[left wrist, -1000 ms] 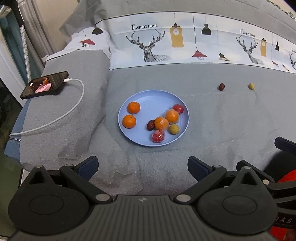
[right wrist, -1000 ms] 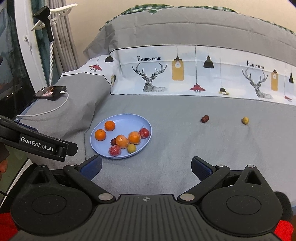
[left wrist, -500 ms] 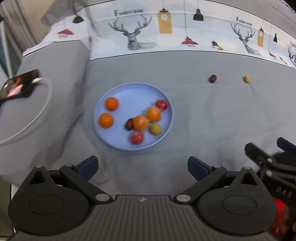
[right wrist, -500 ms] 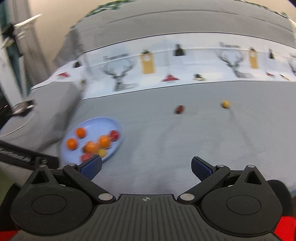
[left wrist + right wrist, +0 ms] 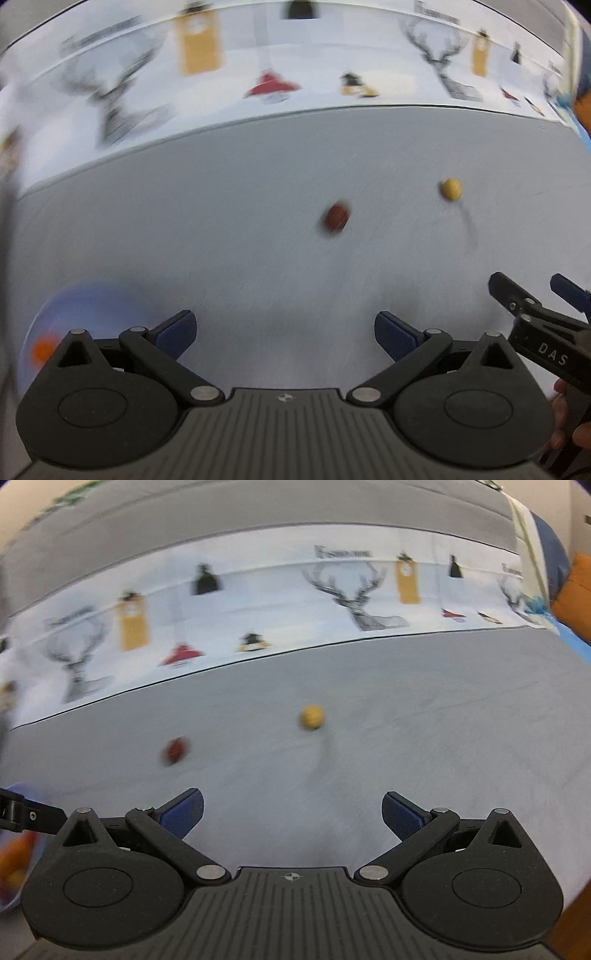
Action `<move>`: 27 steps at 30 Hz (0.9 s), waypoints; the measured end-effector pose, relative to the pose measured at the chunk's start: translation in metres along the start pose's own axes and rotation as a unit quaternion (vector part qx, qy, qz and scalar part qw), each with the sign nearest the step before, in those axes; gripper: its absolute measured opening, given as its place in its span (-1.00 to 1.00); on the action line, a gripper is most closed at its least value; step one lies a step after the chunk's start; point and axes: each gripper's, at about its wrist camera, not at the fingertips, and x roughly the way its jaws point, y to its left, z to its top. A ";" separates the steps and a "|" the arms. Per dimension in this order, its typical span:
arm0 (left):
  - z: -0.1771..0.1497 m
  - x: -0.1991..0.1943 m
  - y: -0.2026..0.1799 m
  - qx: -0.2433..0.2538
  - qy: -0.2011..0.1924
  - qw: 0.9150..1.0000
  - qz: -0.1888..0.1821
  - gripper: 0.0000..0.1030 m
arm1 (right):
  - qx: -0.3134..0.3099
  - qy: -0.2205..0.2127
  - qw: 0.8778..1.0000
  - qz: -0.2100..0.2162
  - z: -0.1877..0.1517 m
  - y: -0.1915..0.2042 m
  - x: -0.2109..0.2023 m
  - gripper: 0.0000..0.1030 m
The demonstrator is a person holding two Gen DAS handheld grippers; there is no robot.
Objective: Organize fruits
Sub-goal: 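Grasp a red date with left tool while right tool grasps small yellow fruit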
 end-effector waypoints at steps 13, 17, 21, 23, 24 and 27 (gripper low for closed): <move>0.056 0.110 -0.042 0.092 -0.001 0.996 -0.014 0.75 | -0.037 0.001 0.999 -0.022 0.039 -0.004 0.152 0.98; 0.049 0.088 -0.043 0.100 -0.038 0.992 -0.071 -0.59 | -0.052 -0.020 0.998 0.022 0.039 0.000 0.146 -0.50; 0.029 0.058 -0.042 0.108 -0.073 0.989 -0.076 -0.59 | -0.002 -0.007 1.000 0.020 0.030 -0.007 0.118 -0.50; 0.017 0.044 -0.038 0.096 -0.068 0.990 -0.076 -0.59 | 0.021 -0.007 0.999 0.025 0.023 -0.010 0.093 -0.50; 0.009 0.035 -0.034 0.090 -0.065 0.991 -0.074 -0.59 | 0.027 -0.008 0.999 0.029 0.018 -0.009 0.079 -0.50; -0.023 0.004 -0.021 0.080 -0.061 0.993 -0.054 -0.59 | 0.024 -0.007 0.999 0.043 0.003 -0.001 0.038 -0.50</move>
